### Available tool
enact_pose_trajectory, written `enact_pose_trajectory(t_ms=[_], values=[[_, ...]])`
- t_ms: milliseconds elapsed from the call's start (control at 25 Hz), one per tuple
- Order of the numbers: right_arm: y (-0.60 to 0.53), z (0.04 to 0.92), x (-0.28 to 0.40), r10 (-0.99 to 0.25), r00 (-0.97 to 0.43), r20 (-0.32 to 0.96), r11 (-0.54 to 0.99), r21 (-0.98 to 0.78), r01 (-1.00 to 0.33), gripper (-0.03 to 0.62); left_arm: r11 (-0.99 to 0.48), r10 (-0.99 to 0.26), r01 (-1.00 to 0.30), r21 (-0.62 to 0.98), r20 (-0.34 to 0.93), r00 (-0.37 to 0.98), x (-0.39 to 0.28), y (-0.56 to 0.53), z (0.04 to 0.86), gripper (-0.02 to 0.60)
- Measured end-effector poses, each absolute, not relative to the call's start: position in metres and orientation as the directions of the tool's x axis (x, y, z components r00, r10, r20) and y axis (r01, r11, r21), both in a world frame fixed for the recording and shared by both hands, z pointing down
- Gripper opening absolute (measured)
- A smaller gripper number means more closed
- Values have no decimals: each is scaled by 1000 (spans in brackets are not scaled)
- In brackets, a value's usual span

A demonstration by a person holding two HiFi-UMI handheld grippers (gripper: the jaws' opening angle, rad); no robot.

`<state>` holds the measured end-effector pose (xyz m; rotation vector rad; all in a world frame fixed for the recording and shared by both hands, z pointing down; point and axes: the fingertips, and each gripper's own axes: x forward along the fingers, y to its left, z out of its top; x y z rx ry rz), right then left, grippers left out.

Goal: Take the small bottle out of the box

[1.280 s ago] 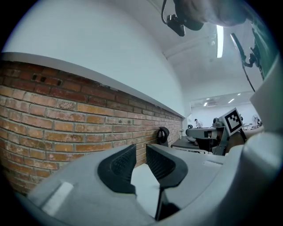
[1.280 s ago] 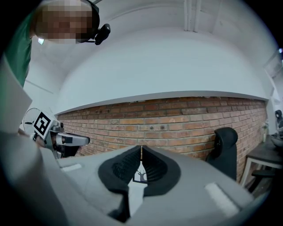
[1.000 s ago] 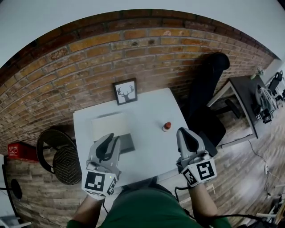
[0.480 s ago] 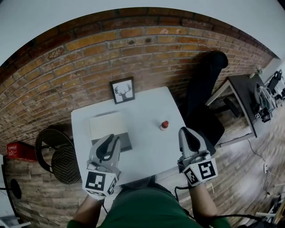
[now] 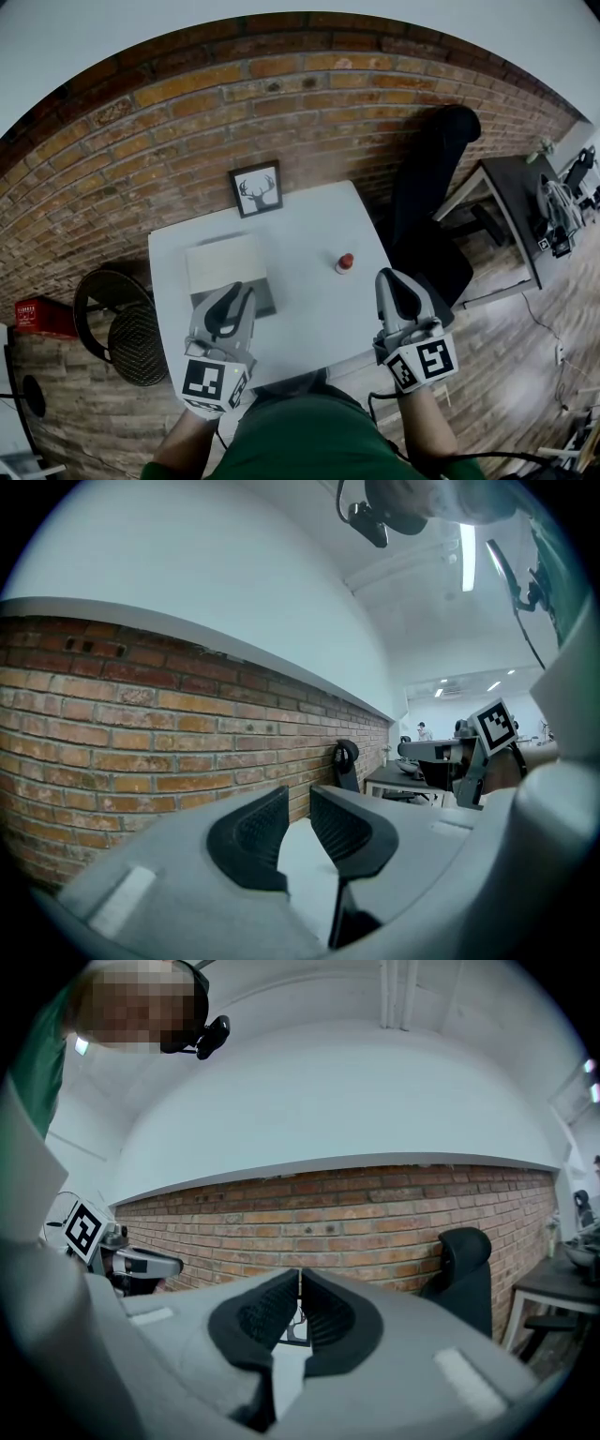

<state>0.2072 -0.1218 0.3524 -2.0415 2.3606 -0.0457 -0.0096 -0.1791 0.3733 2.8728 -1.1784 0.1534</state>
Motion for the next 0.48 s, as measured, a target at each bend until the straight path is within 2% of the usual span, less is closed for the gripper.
enact_pose_trajectory(t_ms=[480], values=[[-123,357,222,-987,-162,8,162,-40,-986,12,-707,-703,-707,-12,117,702,8,-177,381,78]])
